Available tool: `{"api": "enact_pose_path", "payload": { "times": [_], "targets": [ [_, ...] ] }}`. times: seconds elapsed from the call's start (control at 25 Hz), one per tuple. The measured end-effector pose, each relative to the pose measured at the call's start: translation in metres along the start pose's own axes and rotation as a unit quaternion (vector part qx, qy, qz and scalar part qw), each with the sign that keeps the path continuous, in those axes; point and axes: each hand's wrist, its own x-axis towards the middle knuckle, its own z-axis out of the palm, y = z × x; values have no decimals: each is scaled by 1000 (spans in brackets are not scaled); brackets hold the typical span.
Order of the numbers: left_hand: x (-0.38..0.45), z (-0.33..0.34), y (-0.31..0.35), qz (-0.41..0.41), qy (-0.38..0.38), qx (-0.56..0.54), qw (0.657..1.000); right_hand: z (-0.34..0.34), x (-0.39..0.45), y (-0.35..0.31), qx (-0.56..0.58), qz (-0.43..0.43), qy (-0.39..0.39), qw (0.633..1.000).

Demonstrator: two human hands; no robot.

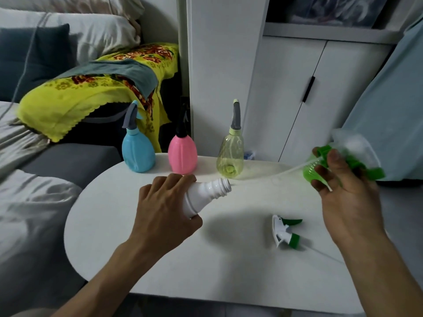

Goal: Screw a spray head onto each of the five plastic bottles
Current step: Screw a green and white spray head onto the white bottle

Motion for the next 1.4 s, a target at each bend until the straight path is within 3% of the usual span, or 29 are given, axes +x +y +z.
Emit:
{"api": "enact_pose_path", "payload": {
  "times": [0.4, 0.6, 0.72, 0.88, 1.04, 1.16, 1.24, 1.4],
  "targets": [
    [-1, 7, 14, 30, 3, -16, 999, 29, -31, 40, 11, 41, -65, 997],
    [0, 3, 12, 35, 28, -21, 999, 21, -27, 35, 27, 139, -202, 969],
    [-1, -4, 9, 53, 28, -2, 998, 16, -26, 32, -41, 154, -243, 957],
    [-1, -11, 9, 88, 5, 52, 995, 18, -32, 33, -216, 66, -274, 935],
    [-4, -11, 13, 126, -6, 64, 990, 21, -38, 36, -376, -52, -316, 870],
    [-3, -11, 13, 133, -13, 64, 989, 21, -39, 35, -426, -153, -363, 814],
    [-3, -12, 14, 135, -14, 67, 988, 19, -38, 33, -449, -169, -390, 786],
    [-3, -15, 16, 132, -8, 64, 989, 14, -37, 32, -448, -170, -367, 797]
  ]
}}
